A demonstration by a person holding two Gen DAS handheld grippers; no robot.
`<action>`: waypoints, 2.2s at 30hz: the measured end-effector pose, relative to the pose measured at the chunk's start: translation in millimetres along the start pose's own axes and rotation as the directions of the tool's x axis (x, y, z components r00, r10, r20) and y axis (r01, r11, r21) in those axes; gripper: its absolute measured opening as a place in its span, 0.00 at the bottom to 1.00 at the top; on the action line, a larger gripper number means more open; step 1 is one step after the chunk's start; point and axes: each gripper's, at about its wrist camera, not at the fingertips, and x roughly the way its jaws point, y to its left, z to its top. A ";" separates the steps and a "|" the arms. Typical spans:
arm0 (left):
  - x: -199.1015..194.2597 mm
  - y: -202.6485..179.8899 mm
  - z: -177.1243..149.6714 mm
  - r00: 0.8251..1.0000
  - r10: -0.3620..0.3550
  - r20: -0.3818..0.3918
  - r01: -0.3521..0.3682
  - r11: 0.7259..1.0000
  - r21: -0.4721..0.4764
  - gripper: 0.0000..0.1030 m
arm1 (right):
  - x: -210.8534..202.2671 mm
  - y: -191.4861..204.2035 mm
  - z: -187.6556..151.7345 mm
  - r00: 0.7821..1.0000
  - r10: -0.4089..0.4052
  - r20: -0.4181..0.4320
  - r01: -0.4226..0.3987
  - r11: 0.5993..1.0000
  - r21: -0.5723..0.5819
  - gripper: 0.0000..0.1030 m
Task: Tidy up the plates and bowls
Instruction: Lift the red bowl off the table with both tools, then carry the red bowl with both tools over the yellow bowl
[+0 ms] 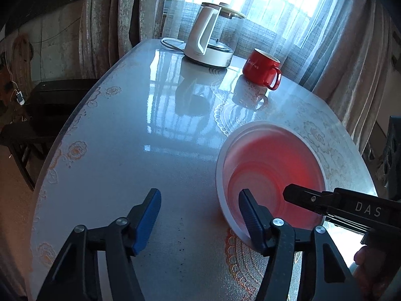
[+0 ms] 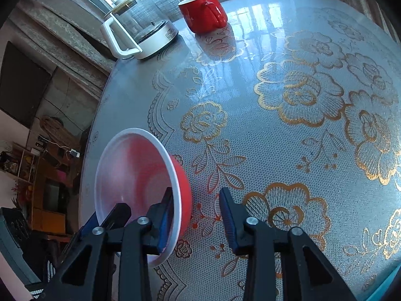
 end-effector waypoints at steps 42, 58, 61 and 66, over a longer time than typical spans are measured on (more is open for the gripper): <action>2.8 -15.2 -6.1 0.999 -0.043 -0.032 0.045 0.997 0.068 0.15 | -0.8 4.8 -9.3 1.000 0.011 -0.015 -0.011 1.000 0.010 0.23; -9.0 -22.4 -7.9 0.995 -0.094 -0.011 0.095 0.991 0.098 0.11 | -29.7 6.9 -15.8 0.998 0.031 0.055 -0.031 0.999 -0.012 0.10; -17.1 -28.0 -8.8 0.994 -0.109 0.005 0.108 0.987 0.119 0.11 | -39.9 4.0 -20.2 0.997 0.035 0.073 -0.035 0.999 -0.004 0.09; -35.0 -44.2 -13.6 0.989 -0.143 0.040 0.134 0.975 0.176 0.11 | -62.8 -3.2 -30.0 0.993 0.043 0.111 -0.046 0.999 0.022 0.09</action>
